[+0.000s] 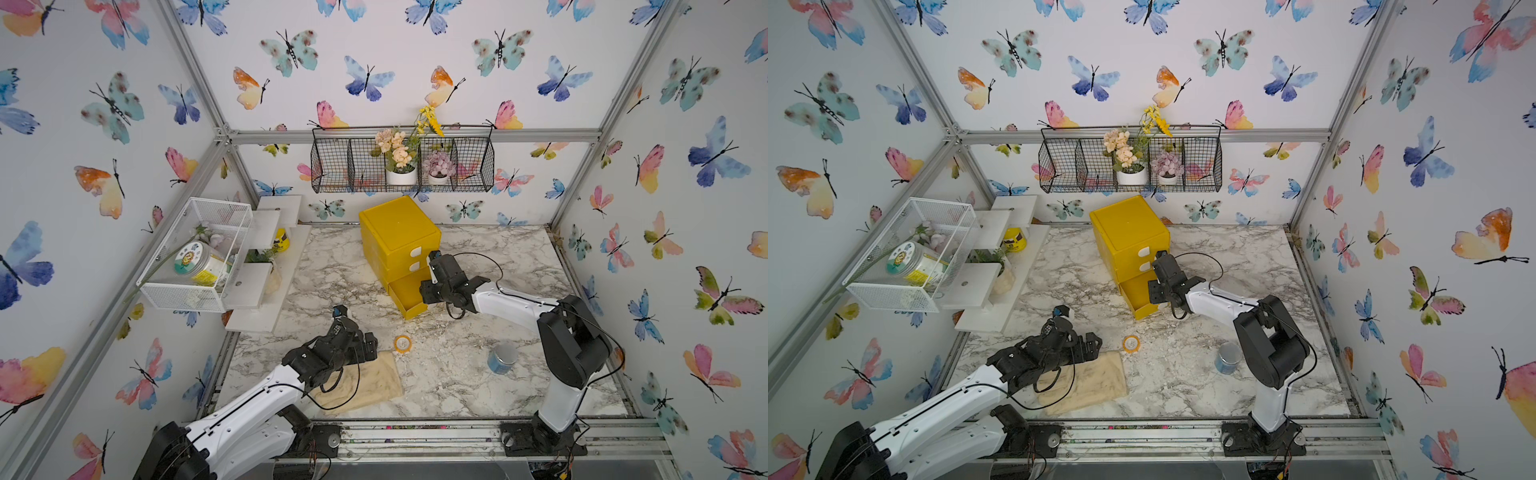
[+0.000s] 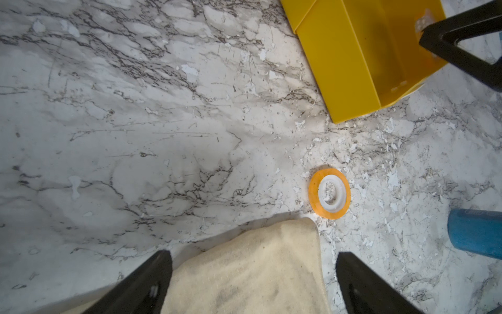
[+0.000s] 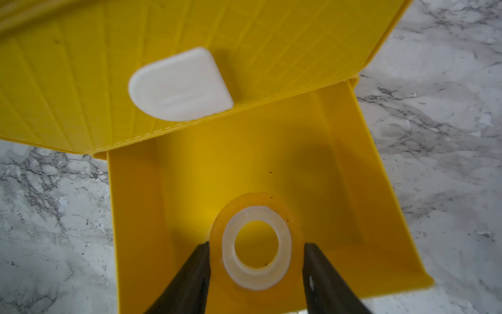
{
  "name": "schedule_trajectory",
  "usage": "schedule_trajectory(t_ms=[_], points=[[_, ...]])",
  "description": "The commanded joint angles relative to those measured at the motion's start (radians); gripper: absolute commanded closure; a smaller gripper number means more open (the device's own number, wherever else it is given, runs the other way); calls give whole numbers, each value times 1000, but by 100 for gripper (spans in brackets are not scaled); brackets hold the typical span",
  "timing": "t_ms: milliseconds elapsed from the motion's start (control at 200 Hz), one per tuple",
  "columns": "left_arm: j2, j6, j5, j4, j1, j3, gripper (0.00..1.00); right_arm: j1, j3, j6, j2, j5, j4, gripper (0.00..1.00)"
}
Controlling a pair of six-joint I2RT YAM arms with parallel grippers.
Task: Place the transparent tape into the drawer according to color
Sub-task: Place the tape in the drawer.
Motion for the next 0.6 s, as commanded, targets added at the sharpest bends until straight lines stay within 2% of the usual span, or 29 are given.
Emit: schedule_trajectory(t_ms=[0,280,415,596], points=[[19,18,28,20,-3,-4,1,-1,58,1,25,39,15,44],[68,20,51,59,-2,-1,1,-1,61,9,22,34,15,33],[95,17,63,81,-10,9,1,-1,53,25,-30,12,2,34],[176,27,20,82,-66,65,1,-1,-59,46,-160,-68,32,37]])
